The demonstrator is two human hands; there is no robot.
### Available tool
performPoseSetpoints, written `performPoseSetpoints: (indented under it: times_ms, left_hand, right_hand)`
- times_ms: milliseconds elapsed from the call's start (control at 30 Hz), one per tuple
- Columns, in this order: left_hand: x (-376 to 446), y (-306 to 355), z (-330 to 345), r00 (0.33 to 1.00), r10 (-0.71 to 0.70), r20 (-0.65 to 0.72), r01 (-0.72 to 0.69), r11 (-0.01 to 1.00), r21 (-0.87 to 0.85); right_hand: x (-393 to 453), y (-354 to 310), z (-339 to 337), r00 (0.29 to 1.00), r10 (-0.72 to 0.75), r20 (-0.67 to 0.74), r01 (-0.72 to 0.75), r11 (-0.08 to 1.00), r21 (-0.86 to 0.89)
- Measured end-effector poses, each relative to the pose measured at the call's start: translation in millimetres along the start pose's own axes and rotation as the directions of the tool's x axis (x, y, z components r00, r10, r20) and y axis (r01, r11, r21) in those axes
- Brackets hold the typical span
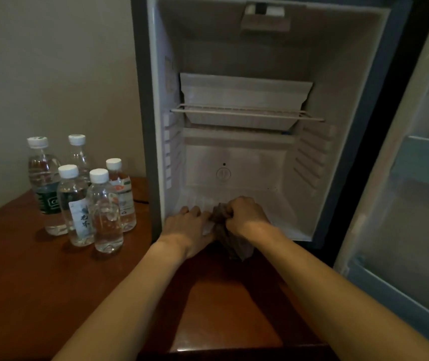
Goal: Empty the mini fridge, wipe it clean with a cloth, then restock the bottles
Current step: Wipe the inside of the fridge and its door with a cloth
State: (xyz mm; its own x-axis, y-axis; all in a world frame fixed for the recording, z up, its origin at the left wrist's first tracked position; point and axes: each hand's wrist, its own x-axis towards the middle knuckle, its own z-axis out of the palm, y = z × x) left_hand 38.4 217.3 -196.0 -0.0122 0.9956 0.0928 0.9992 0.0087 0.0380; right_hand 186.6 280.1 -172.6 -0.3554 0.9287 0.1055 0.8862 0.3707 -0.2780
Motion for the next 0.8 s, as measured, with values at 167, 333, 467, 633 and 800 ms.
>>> performPoseSetpoints:
  times_ms: [167,333,467,633,800]
  left_hand:
    - [0,-5,4,0.999,0.036,-0.038,-0.034,0.997,0.062]
    - [3,-10,2,0.995,0.089,-0.051,-0.086,0.995,0.053]
    - [0,-7,7,0.998,0.045,-0.049,-0.043,0.998,0.052]
    - [1,-7,7,0.998,0.038,-0.052,-0.035,0.998,0.053]
    - [0,-9,14,0.996,0.032,-0.088,-0.031,0.999,0.013]
  right_hand:
    - [12,-1,3,0.962,-0.189,-0.199,0.2,0.979,0.038]
    - [79,-13,-3,0.818,-0.331,-0.47,0.301,0.943,-0.142]
    - [131,-40,-17,0.757,-0.384,-0.529,0.287,0.922,-0.259]
    - [166,-52,7,0.757,-0.432,-0.491,0.291,0.895,-0.339]
    - [176,-38,41,0.712,-0.518,-0.474,0.391,0.853,-0.346]
